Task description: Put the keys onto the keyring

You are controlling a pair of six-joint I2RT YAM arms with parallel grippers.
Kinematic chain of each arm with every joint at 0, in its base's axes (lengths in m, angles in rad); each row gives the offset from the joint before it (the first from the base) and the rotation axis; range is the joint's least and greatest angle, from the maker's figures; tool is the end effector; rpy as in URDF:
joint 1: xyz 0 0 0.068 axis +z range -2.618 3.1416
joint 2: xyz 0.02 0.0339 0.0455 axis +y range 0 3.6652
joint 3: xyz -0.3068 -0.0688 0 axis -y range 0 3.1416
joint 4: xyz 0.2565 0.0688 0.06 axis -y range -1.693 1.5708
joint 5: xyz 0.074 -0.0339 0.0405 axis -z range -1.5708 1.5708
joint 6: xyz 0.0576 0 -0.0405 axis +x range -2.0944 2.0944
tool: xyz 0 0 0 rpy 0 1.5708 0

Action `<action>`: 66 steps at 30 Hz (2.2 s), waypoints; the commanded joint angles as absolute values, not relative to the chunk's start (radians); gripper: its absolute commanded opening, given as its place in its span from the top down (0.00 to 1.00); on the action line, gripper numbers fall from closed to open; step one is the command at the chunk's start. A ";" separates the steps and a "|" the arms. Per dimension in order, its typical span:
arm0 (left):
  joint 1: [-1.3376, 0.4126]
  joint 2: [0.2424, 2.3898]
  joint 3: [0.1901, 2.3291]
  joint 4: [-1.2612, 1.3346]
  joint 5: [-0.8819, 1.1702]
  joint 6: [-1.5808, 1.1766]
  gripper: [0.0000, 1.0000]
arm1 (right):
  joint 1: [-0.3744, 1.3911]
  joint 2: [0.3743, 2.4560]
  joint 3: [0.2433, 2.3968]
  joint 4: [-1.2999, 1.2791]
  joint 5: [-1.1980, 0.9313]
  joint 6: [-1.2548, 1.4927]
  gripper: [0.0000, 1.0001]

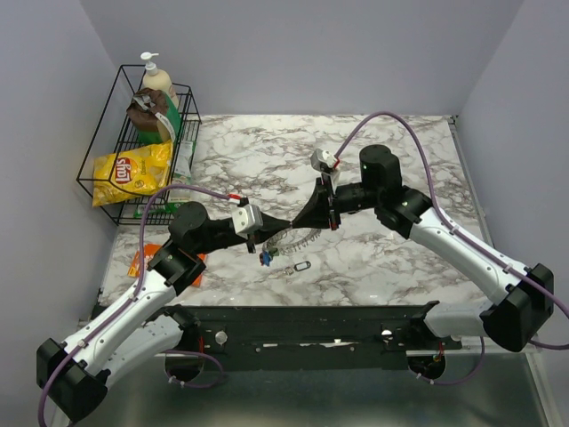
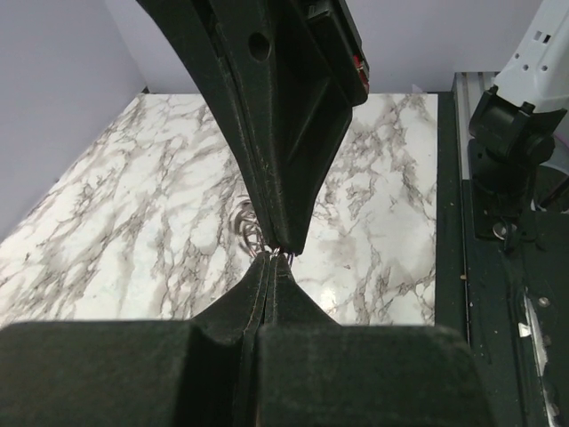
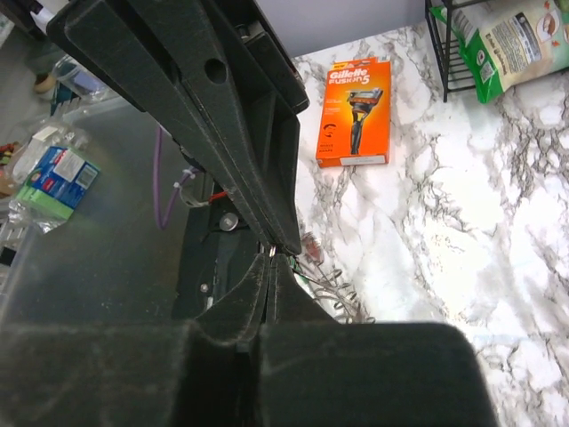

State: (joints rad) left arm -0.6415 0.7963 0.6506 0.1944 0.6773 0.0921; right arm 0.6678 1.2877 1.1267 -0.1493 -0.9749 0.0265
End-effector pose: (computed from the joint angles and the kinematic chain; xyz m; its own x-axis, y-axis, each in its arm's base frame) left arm 0.1280 -0.1406 0.3607 0.1278 -0.0060 -0.9918 0.9601 0.2514 0.1222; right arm 0.2047 0.2222 0.3937 -0.2653 -0.1903 -0.9452 -0.9597 -0.0423 0.2779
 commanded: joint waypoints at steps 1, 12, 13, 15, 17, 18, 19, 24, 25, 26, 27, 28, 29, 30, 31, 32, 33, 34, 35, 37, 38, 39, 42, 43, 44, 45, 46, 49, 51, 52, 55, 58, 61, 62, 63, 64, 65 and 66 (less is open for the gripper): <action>-0.641 0.788 0.684 0.258 0.696 0.089 1.00 | 0.680 1.310 1.138 -0.144 -1.006 0.034 0.99; -0.640 0.784 0.681 0.271 0.695 0.075 1.00 | 0.680 1.313 1.141 -0.184 -0.976 0.009 0.80; -0.640 0.784 0.681 0.275 0.698 0.075 1.00 | 0.680 1.316 1.141 -0.186 -0.974 0.011 0.80; -0.641 0.787 0.680 0.287 0.701 0.066 1.00 | 0.680 1.319 1.141 -0.186 -0.973 0.009 0.85; -0.641 0.787 0.681 0.293 0.704 0.060 1.00 | 0.680 1.325 1.146 -0.189 -0.968 0.009 0.95; -0.640 0.785 0.681 0.295 0.704 0.058 1.00 | 0.680 1.328 1.146 -0.189 -0.968 0.009 0.98; -0.641 0.785 0.681 0.295 0.704 0.058 1.00 | 0.680 1.330 1.147 -0.193 -0.965 0.011 0.99; -0.641 0.773 0.680 0.282 0.677 0.057 1.00 | 0.680 1.318 1.143 -0.192 -0.931 0.012 0.99; -0.641 0.770 0.680 0.278 0.666 0.055 1.00 | 0.680 1.316 1.144 -0.190 -0.930 0.012 0.99; -0.641 0.766 0.681 0.267 0.657 0.058 1.00 | 0.680 1.315 1.143 -0.189 -0.930 0.014 0.99; -0.640 0.762 0.681 0.259 0.635 0.058 0.88 | 0.680 1.310 1.138 -0.187 -0.928 0.017 0.99; -0.638 0.752 0.681 0.255 0.621 0.057 0.79 | 0.680 1.309 1.135 -0.178 -0.930 0.021 0.99; -0.640 0.746 0.680 0.247 0.611 0.052 0.69 | 0.680 1.305 1.132 -0.173 -0.927 0.026 0.99; -0.638 0.741 0.678 0.245 0.589 0.045 0.54 | 0.680 1.304 1.128 -0.167 -0.925 0.032 0.99; -0.634 0.727 0.673 0.247 0.578 0.038 0.50 | 0.680 1.299 1.123 -0.158 -0.922 0.035 0.99; -0.632 0.720 0.667 0.252 0.565 0.011 0.46 | 0.680 1.298 1.121 -0.152 -0.916 0.040 0.99; -0.626 0.712 0.664 0.253 0.546 0.003 0.40 | 0.680 1.295 1.118 -0.149 -0.914 0.044 0.99; -0.612 0.701 0.661 0.253 0.531 -0.024 0.39 | 0.680 1.290 1.115 -0.144 -0.910 0.044 0.99; -0.603 0.698 0.661 0.253 0.534 -0.049 0.38 | 0.681 1.289 1.114 -0.141 -0.904 0.048 0.99; -0.568 0.695 0.661 0.250 0.572 -0.067 0.37 | 0.680 1.284 1.114 -0.137 -0.900 0.051 0.99; -0.552 0.696 0.666 0.245 0.589 -0.086 0.37 | 0.680 1.281 1.117 -0.137 -0.899 0.051 0.99; -0.540 0.698 0.669 0.242 0.607 -0.092 0.38 | 0.680 1.279 1.117 -0.137 -0.896 0.052 0.99; -0.483 0.707 0.673 0.239 0.708 -0.117 0.40 | 0.680 1.275 1.121 -0.138 -0.908 0.045 0.99; -0.470 0.704 0.673 0.242 0.731 -0.120 0.41 | 0.680 1.269 1.117 -0.132 -0.916 0.017 0.99; -0.445 0.703 0.675 0.244 0.783 -0.123 0.41 | 0.678 1.263 1.114 -0.130 -0.916 0.009 0.99; -0.433 0.701 0.675 0.244 0.808 -0.121 0.42 | 0.680 1.246 1.105 -0.127 -0.917 0.009 0.99; -0.423 0.696 0.676 0.245 0.831 -0.121 0.42 | 0.680 1.238 1.100 -0.115 -0.923 -0.036 0.99; -0.397 0.698 0.683 0.245 0.937 -0.112 0.44 | 0.680 1.214 1.075 -0.080 -0.963 -0.084 0.99; -0.394 0.703 0.687 0.252 1.004 -0.112 0.45 | 0.680 1.201 1.057 -0.048 -0.982 -0.090 0.99; -0.394 0.710 0.689 0.259 1.028 -0.117 0.46 | 0.680 1.190 1.042 -0.019 -0.994 -0.104 0.99; -0.394 0.718 0.677 0.346 1.113 -0.166 0.48 | 0.680 1.183 1.022 0.033 -1.051 -0.129 0.99; -0.393 0.709 0.655 0.426 1.146 -0.201 0.48 | 0.678 1.174 0.991 0.087 -1.115 -0.152 0.99; -0.394 0.707 0.658 0.407 1.160 -0.170 0.48 | 0.680 1.160 0.956 0.136 -1.176 -0.195 0.99; -0.393 0.709 0.666 0.397 1.184 -0.151 0.49 | 0.680 1.157 0.948 0.147 -1.190 -0.212 0.99; -0.393 0.713 0.669 0.382 1.198 -0.147 0.50 | 0.680 1.143 0.927 0.161 -1.212 -0.222 1.00; -0.394 0.719 0.673 0.376 1.209 -0.143 0.51 | 0.680 1.138 0.920 0.187 -1.216 -0.233 0.99; -0.394 0.724 0.683 0.371 1.221 -0.127 0.53 | 0.680 1.132 0.914 0.192 -1.218 -0.239 0.99; -0.394 0.729 0.690 0.342 1.239 -0.117 0.53 | 0.680 1.128 0.910 0.192 -1.219 -0.244 0.99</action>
